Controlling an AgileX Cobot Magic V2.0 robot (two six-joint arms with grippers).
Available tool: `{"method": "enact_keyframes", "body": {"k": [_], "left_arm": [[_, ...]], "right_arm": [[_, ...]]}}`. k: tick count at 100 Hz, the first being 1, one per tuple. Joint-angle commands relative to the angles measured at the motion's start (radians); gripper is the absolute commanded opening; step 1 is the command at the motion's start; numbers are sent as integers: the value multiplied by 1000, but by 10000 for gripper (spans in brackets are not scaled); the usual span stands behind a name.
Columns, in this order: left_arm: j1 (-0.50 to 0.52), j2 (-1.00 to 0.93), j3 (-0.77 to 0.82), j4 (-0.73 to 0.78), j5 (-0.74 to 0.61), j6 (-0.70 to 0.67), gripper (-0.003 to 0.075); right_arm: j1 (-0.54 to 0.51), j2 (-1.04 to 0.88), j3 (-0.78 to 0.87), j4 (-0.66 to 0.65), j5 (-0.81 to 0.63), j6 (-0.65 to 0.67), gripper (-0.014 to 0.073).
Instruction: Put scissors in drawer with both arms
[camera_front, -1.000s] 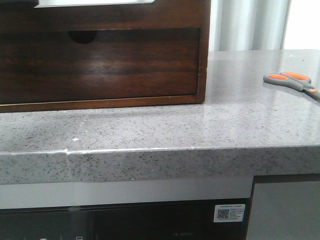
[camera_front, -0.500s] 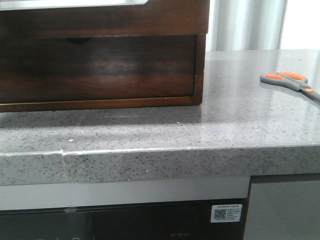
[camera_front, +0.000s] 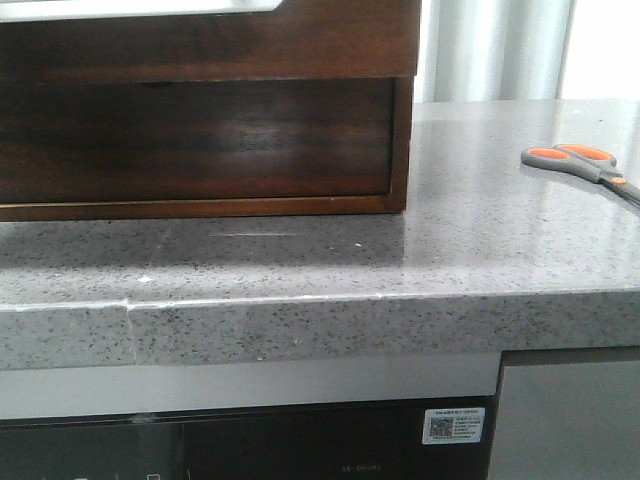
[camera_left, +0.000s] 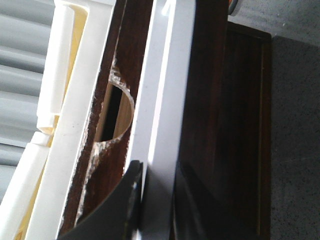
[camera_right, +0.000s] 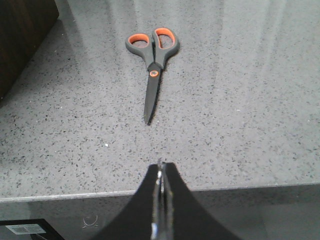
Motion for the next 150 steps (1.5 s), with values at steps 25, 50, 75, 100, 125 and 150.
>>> {"method": "enact_keyframes", "body": {"k": [25,50,75,100,125,150], "left_arm": [[-1,-20,-25,-116,-24,-43,28],[-1,-20,-25,-136,-78,-89,316],[-1,-20,-25,-138,-165,-120,330],[-1,-20,-25,-134,-251,-182,330],[-1,-20,-25,-179,-370,-297,330],[-1,-41,-25,-426,-407,-297,330]], "right_arm": [[-2,13,-35,-1,-71,-11,-116],[-2,13,-35,-1,-71,-11,-116],[-2,13,-35,6,-71,-11,-116],[-2,22,-35,48,-66,-11,-116],[-2,22,-35,48,-66,-11,-116],[-2,50,-108,44,4,-24,-116]]}}
